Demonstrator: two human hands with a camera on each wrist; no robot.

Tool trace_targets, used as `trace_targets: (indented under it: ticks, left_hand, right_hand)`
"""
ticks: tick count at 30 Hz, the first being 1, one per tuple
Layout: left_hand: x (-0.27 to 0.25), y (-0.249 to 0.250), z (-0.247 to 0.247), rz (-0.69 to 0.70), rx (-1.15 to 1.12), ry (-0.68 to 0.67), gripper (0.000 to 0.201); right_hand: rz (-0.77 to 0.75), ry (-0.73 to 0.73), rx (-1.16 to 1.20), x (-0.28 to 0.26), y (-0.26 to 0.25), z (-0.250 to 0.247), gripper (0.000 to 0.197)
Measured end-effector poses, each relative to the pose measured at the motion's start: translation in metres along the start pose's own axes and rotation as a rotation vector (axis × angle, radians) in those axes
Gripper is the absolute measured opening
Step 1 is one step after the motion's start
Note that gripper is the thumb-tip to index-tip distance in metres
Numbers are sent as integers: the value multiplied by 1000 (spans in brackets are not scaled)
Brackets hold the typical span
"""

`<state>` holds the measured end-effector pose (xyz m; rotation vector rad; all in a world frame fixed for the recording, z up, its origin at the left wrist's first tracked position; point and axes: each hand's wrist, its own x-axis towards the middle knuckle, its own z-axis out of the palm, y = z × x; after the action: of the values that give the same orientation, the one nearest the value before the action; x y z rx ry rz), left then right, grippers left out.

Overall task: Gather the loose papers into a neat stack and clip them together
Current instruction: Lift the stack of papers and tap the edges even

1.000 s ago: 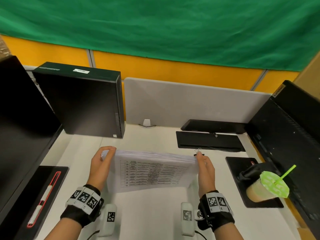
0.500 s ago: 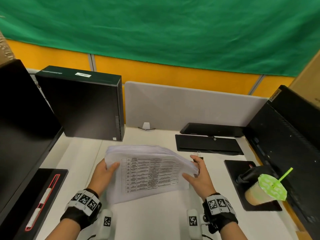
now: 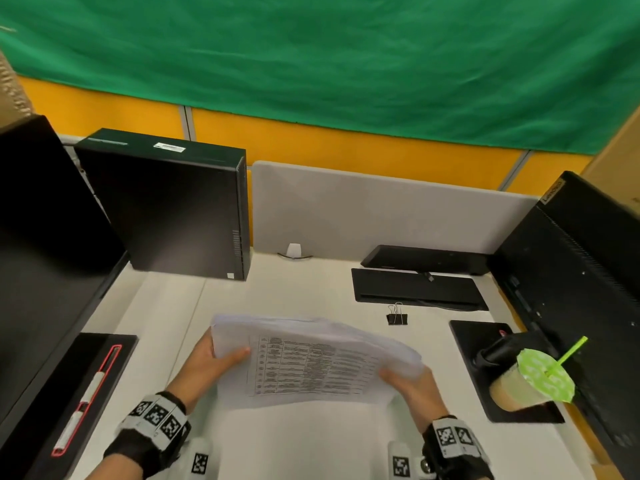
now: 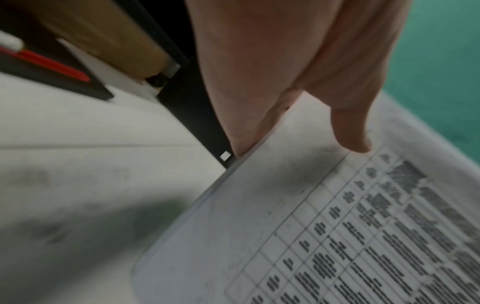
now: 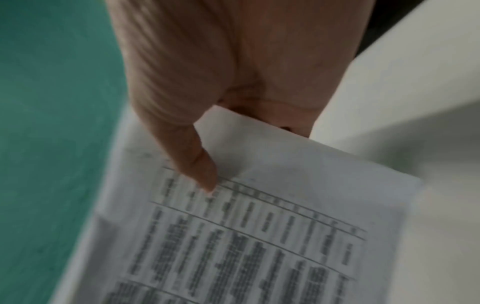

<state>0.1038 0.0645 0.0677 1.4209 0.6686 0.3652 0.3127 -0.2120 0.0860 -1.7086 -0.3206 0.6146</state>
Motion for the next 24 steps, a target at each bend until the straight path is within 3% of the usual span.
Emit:
trace_targets:
  ticks: [4,7,9,11,13,15,16,19,22,24]
  left_hand:
    - [-1,-5,3,-48,-59,41,51]
    - [-1,2,1,-12,-44,26,49]
    - [-6,3,2,1,-53,19,35]
    - [-11,-6,3,-18,-41,-18,42]
    - [-17,-22,6,-65,3,-46,59]
    - [-21,-30,10,-93,27,-22,54]
    - [-20,-31,11,-99,40,6,43]
    - [-13,-18,13,-96,160,78,13]
    - [-4,23,15,-37,334,44,5]
    - [3,57,23,61,514,-30,13]
  right_hand:
    - [44,-6,-55,5,8,6,38]
    - [-2,-25,-36,4,-4,2,36]
    - [-15,-37,-60,1,-4,-3,35]
    - [20,-33,-90,-3,7,-3,30]
    - [98,-21,-89,-3,25,-2,49]
    - [113,-53,-131,-3,33,-1,77]
    - [108,-58,-140,-3,31,-2,73]
    - [119,-61,-147,-2,-3,-13,33]
    - [-43,-135,-310,5,-54,-27,26]
    - [-121,-253,-434,8,-89,-21,29]
